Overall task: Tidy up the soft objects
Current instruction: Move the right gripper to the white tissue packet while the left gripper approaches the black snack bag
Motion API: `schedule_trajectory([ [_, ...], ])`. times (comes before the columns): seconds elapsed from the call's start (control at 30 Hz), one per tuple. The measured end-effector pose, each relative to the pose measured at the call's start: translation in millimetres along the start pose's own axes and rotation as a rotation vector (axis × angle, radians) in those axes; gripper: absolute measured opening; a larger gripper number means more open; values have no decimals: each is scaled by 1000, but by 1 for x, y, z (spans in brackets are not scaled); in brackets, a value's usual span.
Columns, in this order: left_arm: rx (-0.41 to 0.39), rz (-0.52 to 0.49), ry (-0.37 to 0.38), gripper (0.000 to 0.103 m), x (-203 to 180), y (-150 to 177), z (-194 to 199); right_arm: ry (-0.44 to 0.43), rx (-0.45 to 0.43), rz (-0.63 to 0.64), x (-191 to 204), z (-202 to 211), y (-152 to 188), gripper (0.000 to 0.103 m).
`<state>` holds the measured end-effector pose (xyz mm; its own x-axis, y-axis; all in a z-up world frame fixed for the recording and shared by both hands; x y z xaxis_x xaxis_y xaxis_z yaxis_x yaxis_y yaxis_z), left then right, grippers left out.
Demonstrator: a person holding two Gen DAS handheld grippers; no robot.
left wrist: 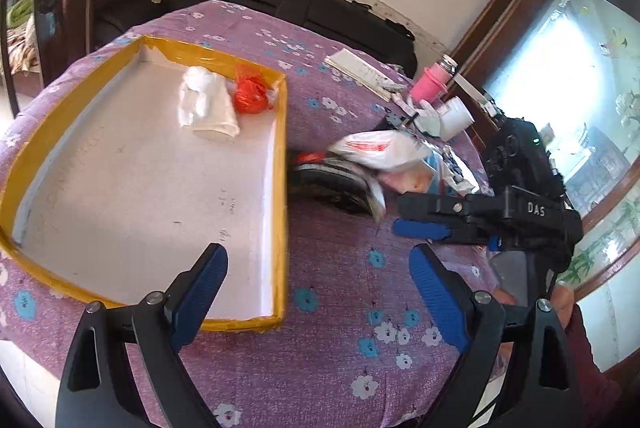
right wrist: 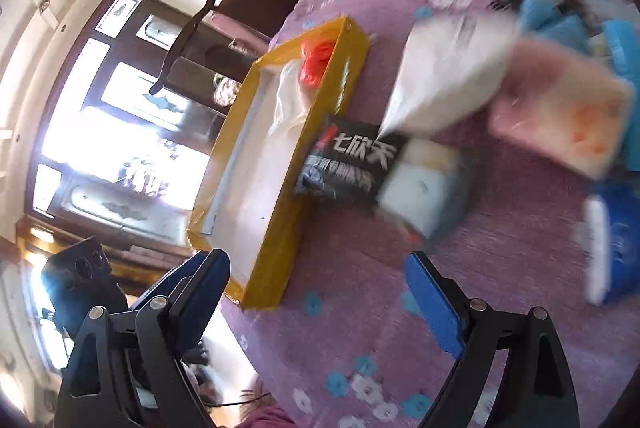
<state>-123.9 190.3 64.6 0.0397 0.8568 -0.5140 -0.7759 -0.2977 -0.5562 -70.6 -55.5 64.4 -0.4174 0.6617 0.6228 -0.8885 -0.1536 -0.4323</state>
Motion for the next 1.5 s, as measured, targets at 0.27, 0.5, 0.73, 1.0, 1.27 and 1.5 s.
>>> schedule_trajectory([
  [0.27,42,-25,9,92,-5,8,-12,280,-91,103,13,0,-21,93],
  [0.5,21,-29,22,92,-1,6,-3,159,-187,91,31,-4,-60,93],
  [0.73,37,-42,32,92,-4,13,-3,188,-41,22,12,-64,-83,93],
  [1.0,34,-9,44,92,8,10,-1,-152,102,-161,11,-63,-34,94],
  [1.27,57,-121,73,92,-18,24,-3,120,-46,-67,5,2,-17,93],
  [1.5,68,-245,24,92,-45,43,-8,545,-18,163,9,-27,-42,92],
])
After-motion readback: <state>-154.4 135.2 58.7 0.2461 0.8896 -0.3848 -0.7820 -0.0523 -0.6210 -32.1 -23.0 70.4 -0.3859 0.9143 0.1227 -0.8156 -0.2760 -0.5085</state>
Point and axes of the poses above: each gripper's, at about its wrist camera, not at the fingertips, and z roughly against the way its jaws point, x to its left, y to its underside, the point moved 1 cm from there along -z, roughly the way its jaws point, and after that the axes turned 7 degrees about z, right-handed, at the moved point
